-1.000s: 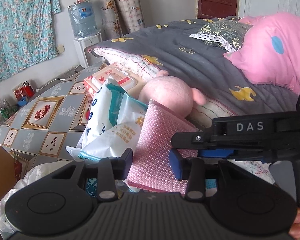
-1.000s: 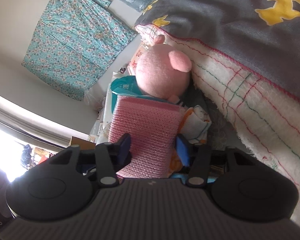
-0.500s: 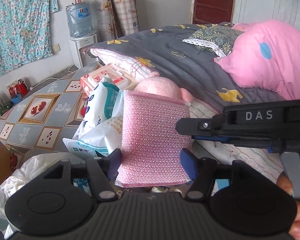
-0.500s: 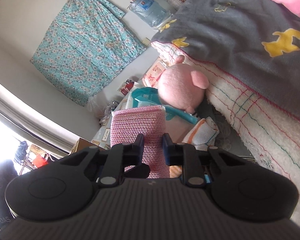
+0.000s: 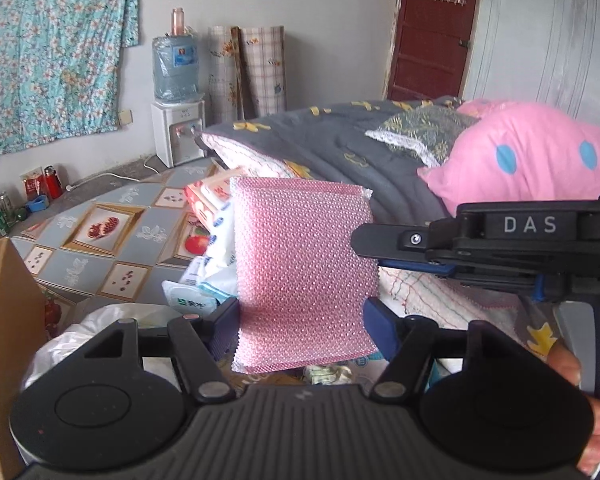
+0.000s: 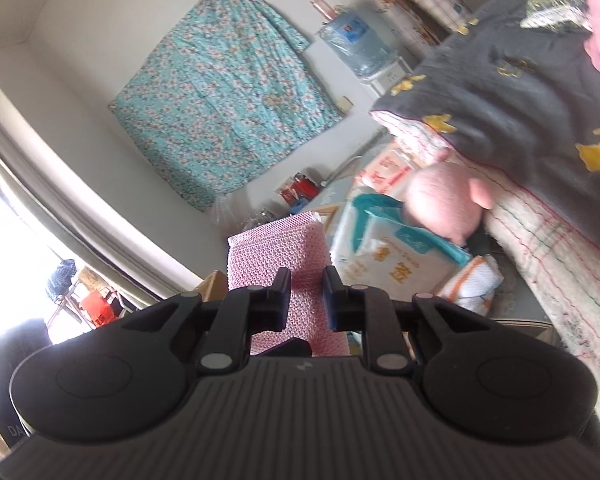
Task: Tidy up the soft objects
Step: 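Carry the pink sponge pad with the right gripper into the cardboard box, then open the right gripper to drop the sponge pad in the box, then move the right gripper back to the clear cotton swab bag, then grasp the clear cotton swab bag with the right gripper, then lift the cotton swab bag and carry it to the cardboard box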
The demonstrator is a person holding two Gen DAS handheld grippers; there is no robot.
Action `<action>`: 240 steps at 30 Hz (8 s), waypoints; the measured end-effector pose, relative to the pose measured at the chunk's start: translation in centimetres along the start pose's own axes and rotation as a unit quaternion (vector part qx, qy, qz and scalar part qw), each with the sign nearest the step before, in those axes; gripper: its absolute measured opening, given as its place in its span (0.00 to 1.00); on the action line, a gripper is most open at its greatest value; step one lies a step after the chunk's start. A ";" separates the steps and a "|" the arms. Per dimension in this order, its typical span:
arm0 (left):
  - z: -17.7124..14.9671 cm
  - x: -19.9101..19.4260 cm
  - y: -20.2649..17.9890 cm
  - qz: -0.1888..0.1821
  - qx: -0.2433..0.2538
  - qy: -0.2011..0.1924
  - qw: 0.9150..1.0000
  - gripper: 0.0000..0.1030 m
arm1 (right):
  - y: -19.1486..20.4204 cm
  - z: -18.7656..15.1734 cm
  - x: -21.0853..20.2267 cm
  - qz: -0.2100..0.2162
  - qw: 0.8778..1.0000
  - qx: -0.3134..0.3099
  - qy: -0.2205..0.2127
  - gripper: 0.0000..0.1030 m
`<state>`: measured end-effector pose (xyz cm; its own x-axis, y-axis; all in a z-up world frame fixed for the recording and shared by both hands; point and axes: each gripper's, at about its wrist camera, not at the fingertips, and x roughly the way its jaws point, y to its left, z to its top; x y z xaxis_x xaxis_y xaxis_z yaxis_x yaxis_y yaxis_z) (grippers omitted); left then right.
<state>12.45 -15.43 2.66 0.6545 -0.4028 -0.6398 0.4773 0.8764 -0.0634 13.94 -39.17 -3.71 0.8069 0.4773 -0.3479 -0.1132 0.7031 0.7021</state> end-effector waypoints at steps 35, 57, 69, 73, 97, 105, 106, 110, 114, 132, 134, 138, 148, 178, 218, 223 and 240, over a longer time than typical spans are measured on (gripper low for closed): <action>-1.0 -11.0 26.3 0.204 -0.228 0.036 0.952 0.65 | 27.5 -5.3 21.7 0.133 0.946 -0.073 0.287 0.18; -7.9 -1.6 37.1 0.162 -0.337 0.206 0.904 0.57 | 24.3 -4.8 25.5 0.094 0.947 -0.115 0.284 0.38; -7.8 0.8 41.4 0.122 -0.471 0.229 0.843 0.50 | 21.2 -4.2 23.0 0.102 0.954 -0.098 0.263 0.40; -7.5 3.1 42.3 0.107 -0.500 0.238 0.825 0.49 | 20.4 -4.0 23.1 0.097 0.956 -0.092 0.260 0.40; -5.2 3.9 41.4 0.090 -0.516 0.182 0.832 0.70 | 18.4 -3.6 21.9 0.067 0.965 -0.086 0.239 0.45; -3.4 -4.0 38.2 0.144 -0.451 0.090 0.876 0.79 | 18.2 -4.1 17.6 0.066 0.973 -0.110 0.194 0.58; -3.3 -5.4 37.5 0.152 -0.444 0.070 0.880 0.81 | 18.1 -4.0 16.8 0.063 0.974 -0.115 0.185 0.64; -2.8 -10.5 34.2 0.168 -0.404 -0.007 0.899 0.87 | 16.8 -3.6 13.1 0.048 0.980 -0.127 0.147 0.77; -2.2 -12.7 29.8 0.151 -0.360 -0.046 0.920 0.89 | 14.3 -2.8 9.1 0.027 0.985 -0.130 0.113 0.80; -0.4 0.1 7.5 0.036 -0.052 -0.009 0.998 0.75 | -1.5 1.4 4.0 -0.068 0.995 0.029 0.060 0.62; -0.3 2.0 6.7 0.033 -0.039 0.005 0.999 0.60 | -2.4 1.4 5.2 -0.070 0.994 0.045 0.069 0.52; 0.0 4.9 6.1 0.016 -0.041 0.030 0.999 0.51 | -4.1 1.6 7.6 -0.070 0.992 0.064 0.089 0.37; 1.7 8.9 7.4 -0.012 -0.078 0.064 0.995 0.49 | -7.4 1.3 12.0 -0.078 0.985 0.092 0.126 0.26; -1.2 5.1 0.0 -0.118 0.019 -0.006 0.993 0.15 | -10.2 -0.4 6.3 -0.101 0.983 0.122 0.097 0.31; -3.3 11.1 0.2 -0.159 -0.074 0.120 0.977 0.45 | -12.5 -0.9 4.8 -0.143 0.977 0.093 0.126 0.55; -3.3 12.7 0.9 -0.173 -0.103 0.145 0.969 0.49 | -12.5 -1.0 5.0 -0.133 0.979 0.094 0.120 0.41; -1.7 7.7 1.3 -0.206 -0.116 0.085 0.968 0.42 | -6.8 0.2 1.5 -0.097 0.990 0.062 0.080 0.29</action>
<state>17.13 -17.00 -3.63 0.3223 -0.6983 -0.6391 0.5201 0.6948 -0.4968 16.01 -43.36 -8.87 0.7034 0.4239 -0.5705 0.1143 0.7248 0.6794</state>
